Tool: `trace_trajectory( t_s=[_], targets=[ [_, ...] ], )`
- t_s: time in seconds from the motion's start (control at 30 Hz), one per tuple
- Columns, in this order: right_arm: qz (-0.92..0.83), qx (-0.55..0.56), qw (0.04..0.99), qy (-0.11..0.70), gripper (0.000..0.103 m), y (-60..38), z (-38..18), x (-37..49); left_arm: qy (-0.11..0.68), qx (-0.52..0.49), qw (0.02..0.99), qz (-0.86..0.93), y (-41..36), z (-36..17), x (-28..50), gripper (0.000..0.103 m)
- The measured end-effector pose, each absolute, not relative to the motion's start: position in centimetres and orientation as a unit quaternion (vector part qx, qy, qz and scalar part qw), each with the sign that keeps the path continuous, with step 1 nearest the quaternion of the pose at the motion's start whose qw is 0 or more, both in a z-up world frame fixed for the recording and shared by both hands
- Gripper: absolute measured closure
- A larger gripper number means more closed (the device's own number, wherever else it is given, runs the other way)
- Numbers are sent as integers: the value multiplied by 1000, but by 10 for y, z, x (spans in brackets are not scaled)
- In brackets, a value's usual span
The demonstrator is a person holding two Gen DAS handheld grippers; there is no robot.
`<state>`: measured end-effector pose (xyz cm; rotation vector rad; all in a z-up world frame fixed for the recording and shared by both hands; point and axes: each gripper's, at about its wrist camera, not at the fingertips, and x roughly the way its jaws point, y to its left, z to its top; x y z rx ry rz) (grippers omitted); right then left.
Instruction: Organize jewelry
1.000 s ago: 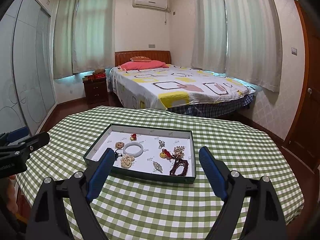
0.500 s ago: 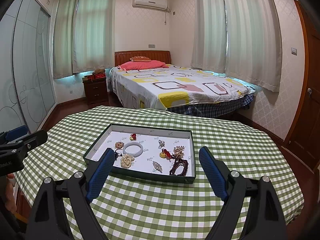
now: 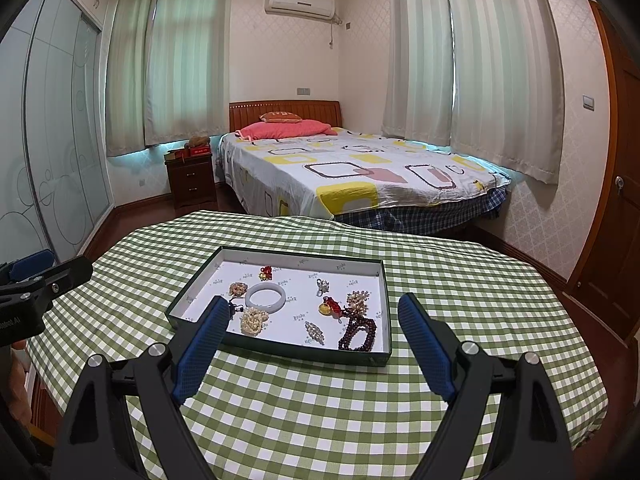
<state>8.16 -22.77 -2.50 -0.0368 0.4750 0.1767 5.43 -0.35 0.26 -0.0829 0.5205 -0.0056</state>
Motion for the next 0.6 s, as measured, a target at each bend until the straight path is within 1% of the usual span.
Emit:
trace_trajectory(
  t_s=[0.6],
  targets=[
    [88,-18,967,239,19,-226,-28,80,254,-42,966,3,-4,2,54,4]
  ],
)
